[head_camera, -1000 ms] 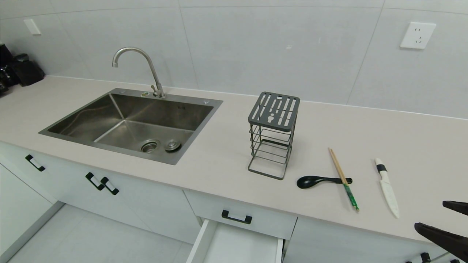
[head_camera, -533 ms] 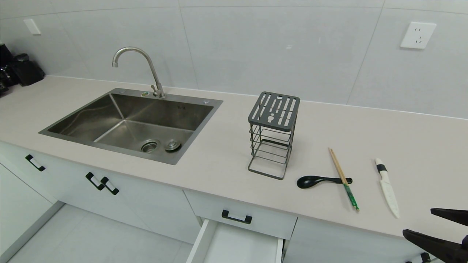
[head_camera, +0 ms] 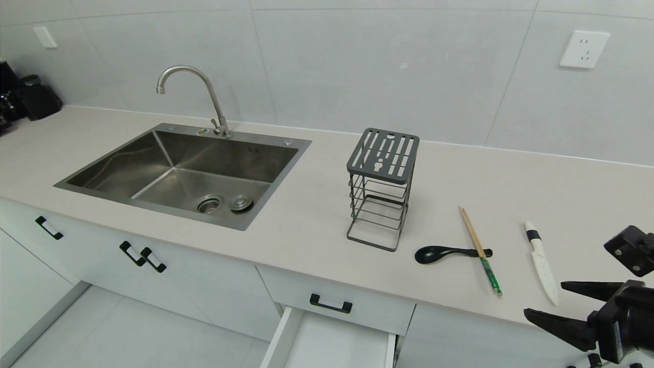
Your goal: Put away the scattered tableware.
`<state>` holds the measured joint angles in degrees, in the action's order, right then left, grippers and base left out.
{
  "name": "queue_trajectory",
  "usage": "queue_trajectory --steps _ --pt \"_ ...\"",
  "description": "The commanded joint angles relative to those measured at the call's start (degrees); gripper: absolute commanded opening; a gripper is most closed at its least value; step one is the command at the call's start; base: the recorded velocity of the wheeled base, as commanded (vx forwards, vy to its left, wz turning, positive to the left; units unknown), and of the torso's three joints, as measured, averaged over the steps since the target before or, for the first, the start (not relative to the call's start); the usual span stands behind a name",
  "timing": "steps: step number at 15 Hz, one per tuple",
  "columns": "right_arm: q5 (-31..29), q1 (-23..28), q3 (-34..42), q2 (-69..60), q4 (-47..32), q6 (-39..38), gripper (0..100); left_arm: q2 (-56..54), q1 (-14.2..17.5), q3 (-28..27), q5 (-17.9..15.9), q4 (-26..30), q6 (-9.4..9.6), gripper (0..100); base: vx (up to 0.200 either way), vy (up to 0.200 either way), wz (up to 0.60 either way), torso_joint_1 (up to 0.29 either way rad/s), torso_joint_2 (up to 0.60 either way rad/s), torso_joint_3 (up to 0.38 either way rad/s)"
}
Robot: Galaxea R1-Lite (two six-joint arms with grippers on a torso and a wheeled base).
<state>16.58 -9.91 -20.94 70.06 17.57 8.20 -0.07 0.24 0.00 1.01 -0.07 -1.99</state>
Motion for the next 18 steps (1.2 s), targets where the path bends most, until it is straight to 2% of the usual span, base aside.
queue_trajectory --steps 1,6,14,18 --pt "-0.4 -2.6 -0.2 5.7 1.2 0.0 100 0.1 0.0 0.0 0.0 0.0 0.05 100 0.000 0.000 0.00 0.000 0.00 0.000" --pt "-1.7 -2.8 -0.4 12.0 7.5 0.0 100 0.1 0.0 0.0 0.0 0.0 -0.03 100 0.000 0.000 0.00 0.000 0.00 0.000" --pt "-5.1 -3.4 -2.8 19.2 9.9 -0.5 100 0.1 0.0 0.0 0.0 0.0 -0.03 100 0.000 0.000 0.00 0.000 0.00 0.000" --pt "-7.9 -3.4 -5.4 25.0 14.2 -5.0 100 0.1 0.0 0.0 0.0 0.0 -0.03 100 0.000 0.000 0.00 0.000 0.00 0.000"
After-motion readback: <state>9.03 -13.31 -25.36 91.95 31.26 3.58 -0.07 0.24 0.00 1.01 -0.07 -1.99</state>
